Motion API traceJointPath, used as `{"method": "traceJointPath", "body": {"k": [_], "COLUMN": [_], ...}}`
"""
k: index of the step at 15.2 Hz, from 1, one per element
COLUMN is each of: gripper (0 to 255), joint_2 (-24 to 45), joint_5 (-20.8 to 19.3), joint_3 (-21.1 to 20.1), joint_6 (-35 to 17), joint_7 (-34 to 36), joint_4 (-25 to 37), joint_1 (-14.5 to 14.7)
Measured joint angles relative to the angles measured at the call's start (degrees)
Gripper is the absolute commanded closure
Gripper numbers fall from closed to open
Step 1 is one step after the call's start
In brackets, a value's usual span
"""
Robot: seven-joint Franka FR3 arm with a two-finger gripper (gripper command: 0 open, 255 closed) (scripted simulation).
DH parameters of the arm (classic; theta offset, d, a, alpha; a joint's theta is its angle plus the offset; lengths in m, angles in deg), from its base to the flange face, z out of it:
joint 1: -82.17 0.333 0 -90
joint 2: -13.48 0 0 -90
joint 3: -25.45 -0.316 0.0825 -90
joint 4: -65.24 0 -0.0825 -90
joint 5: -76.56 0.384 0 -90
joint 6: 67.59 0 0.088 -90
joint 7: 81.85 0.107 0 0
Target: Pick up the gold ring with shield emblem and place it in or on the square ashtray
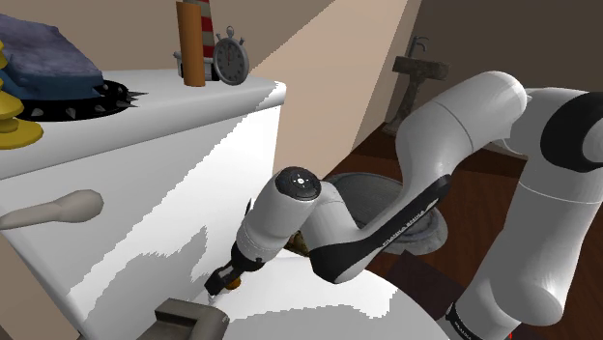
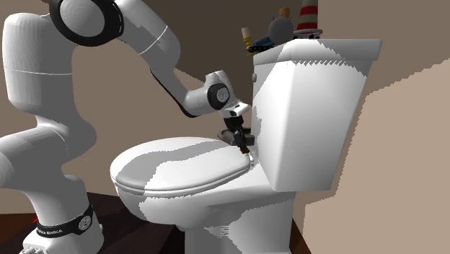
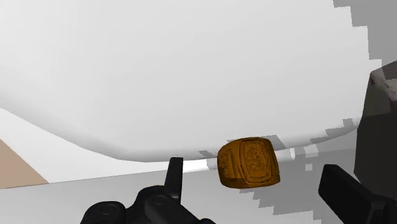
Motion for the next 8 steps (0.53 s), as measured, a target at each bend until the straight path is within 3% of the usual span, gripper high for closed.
{"method": "traceJointPath", "body": {"k": [7, 8], "gripper": [0, 255], "joint_2": [1.0, 1.1], "joint_5": [-1.6, -1.6], "joint_3": [0.7, 0.7], "joint_6": [-0.4, -0.4], "joint_7": [1.0, 1.0], "joint_4": [0.2, 0.2], "joint_1": [0.5, 0.5]}}
